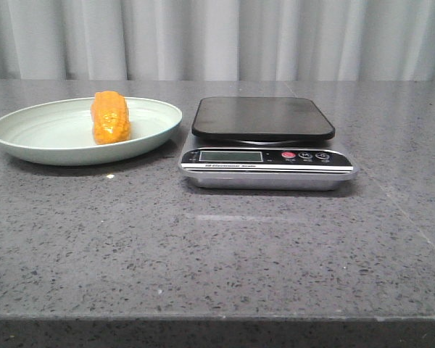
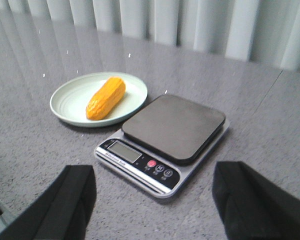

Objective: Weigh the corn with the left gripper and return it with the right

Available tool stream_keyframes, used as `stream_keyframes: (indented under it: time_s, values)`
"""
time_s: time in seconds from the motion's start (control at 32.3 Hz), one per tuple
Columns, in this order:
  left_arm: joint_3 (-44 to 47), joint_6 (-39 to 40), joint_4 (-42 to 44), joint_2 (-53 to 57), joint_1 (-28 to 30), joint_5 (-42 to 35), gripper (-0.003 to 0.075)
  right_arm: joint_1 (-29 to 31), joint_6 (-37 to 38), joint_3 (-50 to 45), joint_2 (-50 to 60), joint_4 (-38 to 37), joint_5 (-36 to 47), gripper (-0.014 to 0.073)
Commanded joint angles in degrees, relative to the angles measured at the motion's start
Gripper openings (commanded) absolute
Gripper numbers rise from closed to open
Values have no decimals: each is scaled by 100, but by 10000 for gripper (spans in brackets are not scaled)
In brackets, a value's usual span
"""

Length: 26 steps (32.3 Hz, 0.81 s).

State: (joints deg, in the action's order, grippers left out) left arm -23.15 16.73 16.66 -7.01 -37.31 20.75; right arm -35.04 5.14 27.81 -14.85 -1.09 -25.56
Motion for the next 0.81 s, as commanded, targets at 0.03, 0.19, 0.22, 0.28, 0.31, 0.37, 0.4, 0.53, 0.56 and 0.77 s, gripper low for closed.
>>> stream_keyframes:
  time_s: [0.03,0.19,0.22,0.28,0.31,0.37,0.4,0.53,0.56,0.77]
  values:
    - [-156,0,32,-77,-42,-427,127,23,-74,-240,684,-342,797,567]
    - [-156,0,32,-77,-42,-427,127,23,-74,-468,937,-517,1243,321]
    - [-156,0,32,-77,-42,-427,127,23,-74,-489,920,-518,1262,238]
    - [-156,0,32,-77,-42,-427,127,23,-68,-538,921,-518,1300,142]
    - [-156,0,32,-77,-42,-427,127,23,-68,-546,921,-518,1286,162]
    - [-156,0,32,-77,-42,-427,127,23,-68,-546,921,-518,1245,163]
    - [-156,0,32,-77,-42,-427,127,23,-68,-546,921,-518,1217,163]
    - [-156,0,32,-77,-42,-427,127,23,-68,-546,921,-518,1198,163]
    - [-156,0,32,-77,-42,-427,127,23,-68,-546,921,-518,1198,163]
    - [-156,0,32,-77,-42,-427,127,23,-68,-546,921,-518,1198,163]
